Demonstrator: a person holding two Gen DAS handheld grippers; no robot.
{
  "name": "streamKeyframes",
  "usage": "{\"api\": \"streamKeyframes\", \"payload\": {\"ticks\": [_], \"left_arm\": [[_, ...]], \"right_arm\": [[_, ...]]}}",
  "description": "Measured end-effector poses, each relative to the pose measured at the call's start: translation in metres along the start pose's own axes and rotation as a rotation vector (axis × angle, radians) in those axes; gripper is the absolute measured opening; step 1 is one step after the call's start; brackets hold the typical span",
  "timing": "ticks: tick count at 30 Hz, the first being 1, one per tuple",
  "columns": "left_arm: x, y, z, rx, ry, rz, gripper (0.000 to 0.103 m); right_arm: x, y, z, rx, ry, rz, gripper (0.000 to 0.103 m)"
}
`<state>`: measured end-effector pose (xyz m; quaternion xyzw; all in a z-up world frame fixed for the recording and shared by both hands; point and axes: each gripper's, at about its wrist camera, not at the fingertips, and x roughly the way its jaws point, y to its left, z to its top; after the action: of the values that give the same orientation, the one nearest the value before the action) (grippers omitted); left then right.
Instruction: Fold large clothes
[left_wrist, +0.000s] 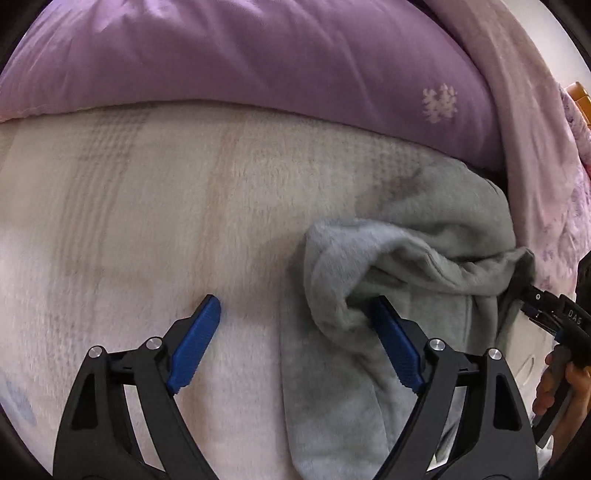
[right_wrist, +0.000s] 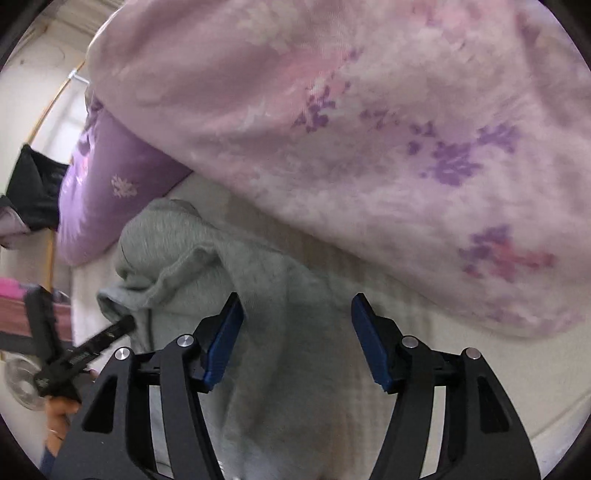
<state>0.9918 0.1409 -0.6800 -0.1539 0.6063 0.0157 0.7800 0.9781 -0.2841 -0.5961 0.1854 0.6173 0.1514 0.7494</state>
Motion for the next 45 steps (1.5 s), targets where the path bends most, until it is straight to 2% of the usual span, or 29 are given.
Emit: {"api": "streamKeyframes", "payload": {"ticks": [1,2,3,4,5,8,12,15,18,20,23,26,27,28,29,30,31,33,35,37,39,41,45], "left_arm": [[0.002,-0.001,0.002,0.002,-0.004,0.005,0.082],[0.003,-0.003,0.004,0.014,-0.009,0.038,0.065],[0.004,-0.005,0.006,0.033,-0.003,0.077,0.054],[0.005,-0.008,0.009,0.041,-0.001,0.07,0.026],[0.001,-0.008,0.009,0.037,-0.003,0.026,0.011],[-0.023,-0.013,0.004,0.07,-0.091,0.035,0.01],[-0.075,-0.012,-0.019,0.07,-0.236,-0.007,0.01],[-0.118,-0.009,-0.06,0.095,-0.32,-0.035,0.009],[-0.154,-0.01,-0.118,0.114,-0.355,-0.061,0.01],[-0.174,-0.003,-0.159,0.121,-0.355,-0.073,0.01],[-0.189,0.003,-0.226,0.151,-0.312,-0.079,0.01],[-0.176,0.012,-0.289,0.11,-0.195,-0.11,0.014],[-0.165,0.014,-0.306,0.091,-0.129,-0.114,0.017],[-0.161,0.014,-0.325,0.085,-0.079,-0.107,0.026],[-0.154,0.014,-0.341,0.077,-0.026,-0.103,0.042],[-0.152,0.015,-0.349,0.06,-0.004,-0.091,0.049],[-0.153,0.017,-0.357,0.038,0.005,-0.085,0.052],[-0.161,0.023,-0.366,-0.022,0.006,-0.092,0.058],[-0.174,0.026,-0.368,-0.064,-0.026,-0.094,0.062],[-0.186,0.023,-0.354,-0.064,-0.075,-0.101,0.067],[-0.187,0.013,-0.337,-0.035,-0.108,-0.108,0.067],[-0.181,0.002,-0.312,-0.003,-0.131,-0.137,0.067],[-0.156,-0.026,-0.263,0.026,-0.123,-0.154,0.067]], "right_arm": [[0.001,0.0,0.0,-0.007,-0.006,0.002,0.061],[0.0,0.001,-0.001,-0.015,-0.017,-0.013,0.054],[-0.001,0.001,-0.003,-0.024,-0.022,-0.044,0.045],[-0.003,0.0,-0.004,-0.029,-0.022,-0.042,0.023],[-0.006,0.0,-0.008,-0.03,-0.033,-0.023,0.014],[-0.025,0.011,-0.02,-0.077,-0.11,-0.014,0.012],[-0.078,0.024,-0.052,-0.133,-0.234,0.048,0.012],[-0.125,0.024,-0.089,-0.176,-0.287,0.076,0.012],[-0.167,0.027,-0.142,-0.244,-0.286,0.08,0.012],[-0.177,0.035,-0.172,-0.246,-0.259,0.092,0.012],[-0.19,0.029,-0.226,-0.233,-0.213,0.075,0.013],[-0.175,0.006,-0.273,-0.154,-0.111,0.025,0.019],[-0.169,0.0,-0.283,-0.138,-0.075,-0.011,0.021],[-0.161,-0.008,-0.297,-0.128,-0.032,-0.057,0.025],[-0.156,-0.014,-0.308,-0.131,0.003,-0.092,0.033],[-0.151,-0.02,-0.32,-0.133,0.042,-0.149,0.036],[-0.15,-0.024,-0.326,-0.13,0.062,-0.171,0.041],[-0.157,-0.028,-0.339,-0.124,0.082,-0.183,0.045],[-0.172,-0.026,-0.338,-0.123,0.052,-0.174,0.048],[-0.184,-0.012,-0.326,-0.168,0.004,-0.166,0.052],[-0.184,0.011,-0.305,-0.252,-0.038,-0.127,0.055],[-0.172,0.036,-0.285,-0.332,-0.049,-0.093,0.056],[-0.119,0.097,-0.236,-0.487,-0.038,-0.007,0.056]]}}
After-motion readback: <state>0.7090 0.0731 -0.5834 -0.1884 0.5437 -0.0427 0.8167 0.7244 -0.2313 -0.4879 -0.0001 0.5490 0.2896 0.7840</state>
